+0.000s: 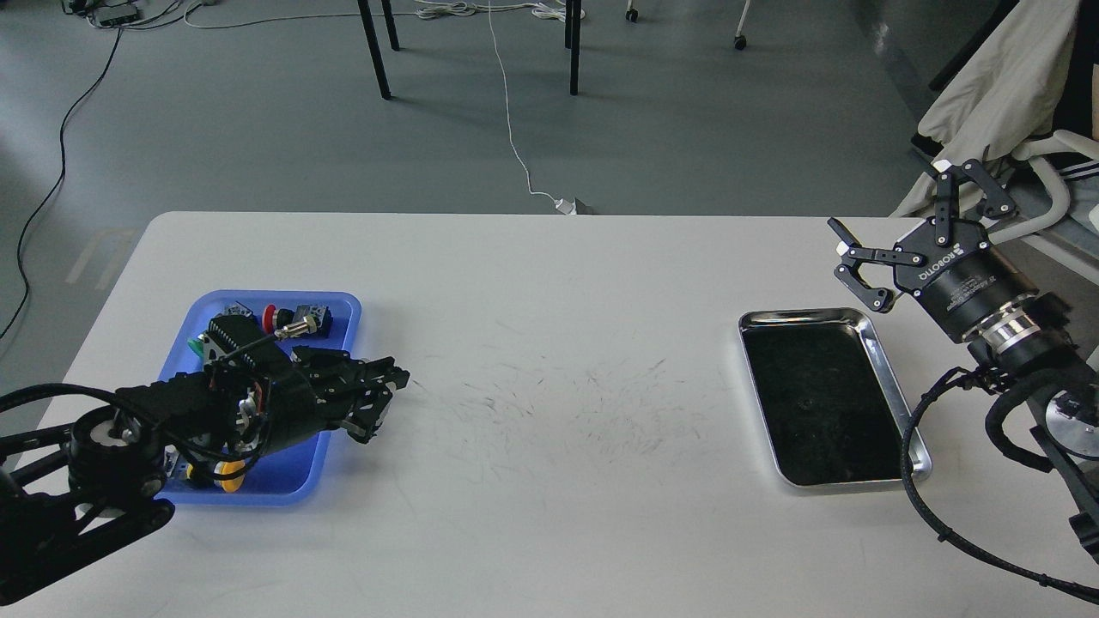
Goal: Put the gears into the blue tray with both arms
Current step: 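Carry the black part into the blue tray and release it, then raise the left gripper and move the right gripper toward the metal tray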
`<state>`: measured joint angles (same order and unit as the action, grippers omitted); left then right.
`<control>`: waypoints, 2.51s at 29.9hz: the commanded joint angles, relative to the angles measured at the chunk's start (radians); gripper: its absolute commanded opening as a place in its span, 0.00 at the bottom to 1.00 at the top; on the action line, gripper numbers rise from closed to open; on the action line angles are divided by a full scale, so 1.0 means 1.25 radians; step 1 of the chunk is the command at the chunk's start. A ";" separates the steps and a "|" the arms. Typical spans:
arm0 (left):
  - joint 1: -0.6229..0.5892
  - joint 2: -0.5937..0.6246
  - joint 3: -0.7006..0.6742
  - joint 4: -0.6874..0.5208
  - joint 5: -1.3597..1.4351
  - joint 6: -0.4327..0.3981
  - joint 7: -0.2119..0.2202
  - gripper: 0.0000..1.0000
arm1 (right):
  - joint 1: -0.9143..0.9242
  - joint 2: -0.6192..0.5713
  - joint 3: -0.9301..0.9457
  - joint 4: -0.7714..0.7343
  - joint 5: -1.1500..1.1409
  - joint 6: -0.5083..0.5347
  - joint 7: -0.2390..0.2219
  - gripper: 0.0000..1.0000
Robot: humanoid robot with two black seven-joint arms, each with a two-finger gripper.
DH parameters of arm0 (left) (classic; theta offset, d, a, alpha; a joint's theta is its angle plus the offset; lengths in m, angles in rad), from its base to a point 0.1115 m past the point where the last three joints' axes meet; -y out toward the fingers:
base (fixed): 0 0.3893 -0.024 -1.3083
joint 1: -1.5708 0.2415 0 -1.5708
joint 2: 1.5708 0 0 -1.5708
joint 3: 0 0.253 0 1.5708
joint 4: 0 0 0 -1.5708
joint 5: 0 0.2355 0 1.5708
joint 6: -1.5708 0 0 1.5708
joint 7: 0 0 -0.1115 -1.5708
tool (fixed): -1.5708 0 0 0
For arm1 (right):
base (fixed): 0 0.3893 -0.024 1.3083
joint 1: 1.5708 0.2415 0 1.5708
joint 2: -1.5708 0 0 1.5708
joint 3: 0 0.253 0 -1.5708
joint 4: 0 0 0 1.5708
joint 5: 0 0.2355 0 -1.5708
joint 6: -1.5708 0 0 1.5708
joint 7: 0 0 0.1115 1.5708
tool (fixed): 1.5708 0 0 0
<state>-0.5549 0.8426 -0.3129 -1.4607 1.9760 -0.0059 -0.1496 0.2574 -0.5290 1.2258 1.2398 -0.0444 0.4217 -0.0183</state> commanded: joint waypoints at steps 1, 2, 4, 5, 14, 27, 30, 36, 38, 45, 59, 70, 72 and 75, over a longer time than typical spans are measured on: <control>-0.015 0.101 -0.017 -0.039 -0.118 -0.004 -0.008 0.10 | 0.000 0.000 0.000 0.000 0.000 0.000 0.000 0.96; -0.019 0.125 -0.016 -0.033 -0.141 0.000 -0.015 0.10 | 0.000 0.000 0.000 0.000 0.000 0.000 0.000 0.96; -0.019 0.142 -0.014 -0.008 -0.156 0.003 -0.041 0.10 | 0.000 0.000 -0.001 -0.001 -0.001 0.000 0.000 0.96; -0.018 0.143 -0.011 0.016 -0.157 0.005 -0.058 0.10 | 0.000 0.000 -0.001 -0.001 -0.001 0.000 0.000 0.96; 0.040 0.071 -0.001 0.188 -0.194 0.046 -0.089 0.11 | 0.000 0.001 -0.001 -0.003 -0.001 0.000 0.000 0.96; 0.041 -0.041 0.000 0.364 -0.193 0.065 -0.107 0.25 | 0.000 0.000 0.000 -0.004 -0.001 0.000 0.000 0.96; 0.040 -0.047 -0.001 0.379 -0.194 0.066 -0.107 0.36 | 0.000 0.000 0.001 -0.003 -0.001 -0.001 0.000 0.96; 0.032 -0.047 -0.006 0.384 -0.197 0.067 -0.109 0.73 | 0.001 -0.009 0.004 -0.003 -0.001 -0.002 0.000 0.96; 0.029 -0.046 -0.014 0.378 -0.195 0.069 -0.110 0.86 | 0.003 -0.012 0.004 -0.003 -0.001 -0.002 0.000 0.96; -0.088 -0.002 -0.028 0.306 -0.332 0.059 -0.099 0.95 | 0.012 -0.032 0.001 -0.003 -0.001 -0.006 0.000 0.96; -0.263 -0.174 -0.154 0.296 -1.190 0.059 -0.046 0.97 | 0.017 -0.136 -0.001 0.033 0.009 -0.008 -0.004 0.96; -0.276 -0.289 -0.254 0.446 -1.429 -0.041 0.012 0.98 | 0.359 -0.382 -0.325 0.100 -0.082 -0.011 -0.042 0.96; -0.276 -0.289 -0.260 0.447 -1.436 -0.042 0.012 0.98 | 0.484 -0.395 -0.479 0.150 -0.179 -0.011 -0.059 0.97; -0.275 -0.289 -0.253 0.447 -1.425 -0.038 0.004 0.98 | 0.637 -0.406 -0.714 0.229 -0.361 -0.008 -0.077 0.97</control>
<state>-0.9012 0.4827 -0.6366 -0.9029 0.1859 -0.0561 -0.1365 0.8749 -1.0212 0.5948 1.4429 -0.3004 0.4083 -0.0919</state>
